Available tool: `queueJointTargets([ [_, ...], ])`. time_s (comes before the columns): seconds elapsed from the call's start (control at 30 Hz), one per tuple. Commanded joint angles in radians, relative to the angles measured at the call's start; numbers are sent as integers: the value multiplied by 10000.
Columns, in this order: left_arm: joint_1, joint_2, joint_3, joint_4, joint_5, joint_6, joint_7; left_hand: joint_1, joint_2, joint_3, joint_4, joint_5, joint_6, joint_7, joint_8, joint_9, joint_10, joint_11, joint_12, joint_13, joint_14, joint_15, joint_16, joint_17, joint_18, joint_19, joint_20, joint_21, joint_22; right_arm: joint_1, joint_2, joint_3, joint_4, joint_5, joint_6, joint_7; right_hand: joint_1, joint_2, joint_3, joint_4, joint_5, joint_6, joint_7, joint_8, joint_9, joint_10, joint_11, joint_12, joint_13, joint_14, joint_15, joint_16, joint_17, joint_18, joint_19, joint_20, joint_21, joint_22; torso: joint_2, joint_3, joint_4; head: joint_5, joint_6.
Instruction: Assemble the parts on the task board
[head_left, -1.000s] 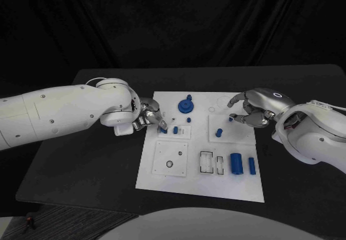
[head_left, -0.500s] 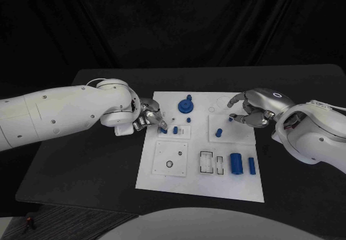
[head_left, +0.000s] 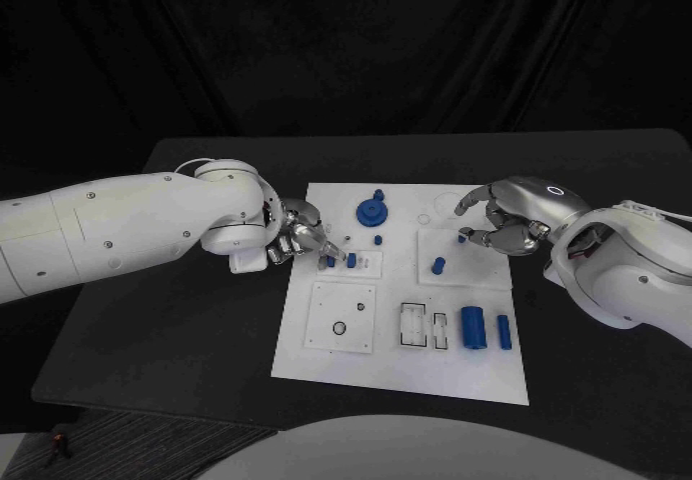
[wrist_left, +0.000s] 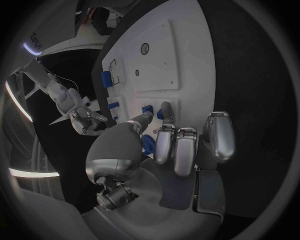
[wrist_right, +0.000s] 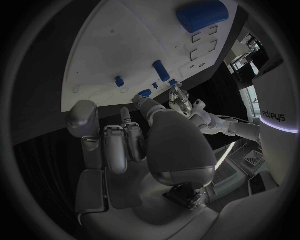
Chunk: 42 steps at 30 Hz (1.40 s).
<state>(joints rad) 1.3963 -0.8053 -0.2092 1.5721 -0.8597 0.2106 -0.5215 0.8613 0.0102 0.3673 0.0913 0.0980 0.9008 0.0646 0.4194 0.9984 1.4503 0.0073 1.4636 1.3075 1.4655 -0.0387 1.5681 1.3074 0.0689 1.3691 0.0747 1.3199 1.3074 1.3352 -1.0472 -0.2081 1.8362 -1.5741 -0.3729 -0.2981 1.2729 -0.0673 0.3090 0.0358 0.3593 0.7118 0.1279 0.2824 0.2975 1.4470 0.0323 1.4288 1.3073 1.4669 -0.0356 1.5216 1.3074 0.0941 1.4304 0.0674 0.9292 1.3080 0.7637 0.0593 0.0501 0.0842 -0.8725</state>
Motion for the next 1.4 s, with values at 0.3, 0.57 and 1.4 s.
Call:
queueJointTargets([
  [0.3, -71, 38, -37, -34, 39, 381, 141, 33, 99, -986, 558, -362, 28, 14, 415, 417, -49, -14, 8, 1491, 1053, 42, 27, 2634, 5, -71, 40, -69, 1717, -30, -12, 4, 2, -23, 25, -119, 99, 22, 67, 1, 67, 71, 20, 28, -8, 64, 24, -21, 766, 758, -28, -58, 1277, 197, -66, -25, -50, 1050, 1, -3, 0, -16, -2],
  [0.57, -72, 23, -36, -64, 39, 344, 84, 213, 223, -1464, 824, -377, -170, -28, 992, 1063, -13, -47, 49, 1526, 1053, 13, 27, 2634, 8, -64, 14, -74, 1715, -51, -10, 4, -3, -23, 21, -109, 99, 22, 67, 1, 67, 71, 20, 28, -8, 64, 24, -21, 766, 758, -28, -58, 1277, 197, -66, -25, -50, 1050, -1, -6, 0, 8, -2],
  [1.4, 328, -656, -25, 199, -550, -3100, 2626, -599, 309, -3957, 2012, -494, -509, -95, 1651, 1901, 343, -145, 328, 1793, 1053, -108, 27, 2634, -64, 227, -120, 230, 1806, -62, -56, 4, -46, -22, -26, -94, 101, 21, 82, 7, 76, 79, 23, 23, -36, -20, 26, -127, 628, 755, -26, -67, 1261, 204, -74, -23, -104, 1037, 0, -10, 2, -1, -2],
])
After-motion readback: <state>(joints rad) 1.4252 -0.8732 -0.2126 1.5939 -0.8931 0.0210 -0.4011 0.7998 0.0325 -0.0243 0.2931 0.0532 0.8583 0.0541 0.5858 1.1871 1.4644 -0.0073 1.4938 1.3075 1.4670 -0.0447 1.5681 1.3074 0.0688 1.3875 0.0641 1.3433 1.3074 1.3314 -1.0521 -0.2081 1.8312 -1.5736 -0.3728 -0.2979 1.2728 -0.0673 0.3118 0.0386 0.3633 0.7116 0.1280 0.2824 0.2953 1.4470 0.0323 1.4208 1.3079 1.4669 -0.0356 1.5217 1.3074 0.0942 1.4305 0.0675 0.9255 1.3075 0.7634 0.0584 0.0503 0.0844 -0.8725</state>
